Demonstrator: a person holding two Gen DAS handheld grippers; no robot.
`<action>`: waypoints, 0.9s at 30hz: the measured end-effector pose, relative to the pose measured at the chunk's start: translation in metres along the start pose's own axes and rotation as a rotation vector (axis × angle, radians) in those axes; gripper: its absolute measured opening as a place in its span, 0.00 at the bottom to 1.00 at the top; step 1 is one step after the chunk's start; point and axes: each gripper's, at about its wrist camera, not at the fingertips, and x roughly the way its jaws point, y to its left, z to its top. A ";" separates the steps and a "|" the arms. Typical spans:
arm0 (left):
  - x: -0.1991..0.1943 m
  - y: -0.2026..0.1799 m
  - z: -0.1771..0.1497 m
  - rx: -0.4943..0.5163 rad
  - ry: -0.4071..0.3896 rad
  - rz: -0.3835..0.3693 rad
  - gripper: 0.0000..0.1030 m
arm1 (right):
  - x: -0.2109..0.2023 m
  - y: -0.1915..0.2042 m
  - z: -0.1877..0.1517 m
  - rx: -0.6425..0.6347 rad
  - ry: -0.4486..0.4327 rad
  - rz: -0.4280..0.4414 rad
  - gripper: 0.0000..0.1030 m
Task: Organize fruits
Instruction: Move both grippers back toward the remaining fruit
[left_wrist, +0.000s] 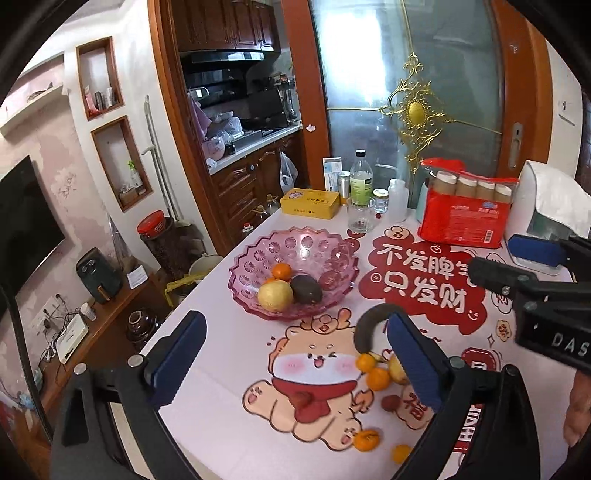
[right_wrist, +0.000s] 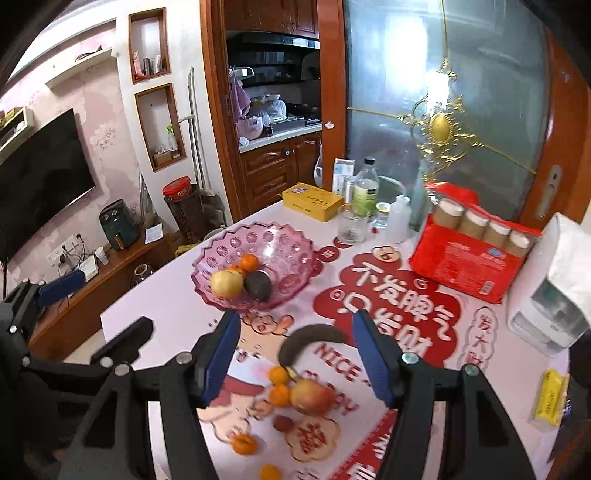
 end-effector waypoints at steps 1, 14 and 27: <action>-0.006 -0.004 -0.004 -0.003 -0.002 0.006 0.97 | -0.008 -0.006 -0.004 -0.007 -0.004 0.004 0.62; -0.059 -0.061 -0.037 0.000 0.002 0.058 0.97 | -0.064 -0.064 -0.049 -0.087 -0.048 0.017 0.61; -0.025 -0.087 -0.092 -0.014 0.157 0.061 0.97 | -0.021 -0.088 -0.113 -0.166 0.026 0.026 0.61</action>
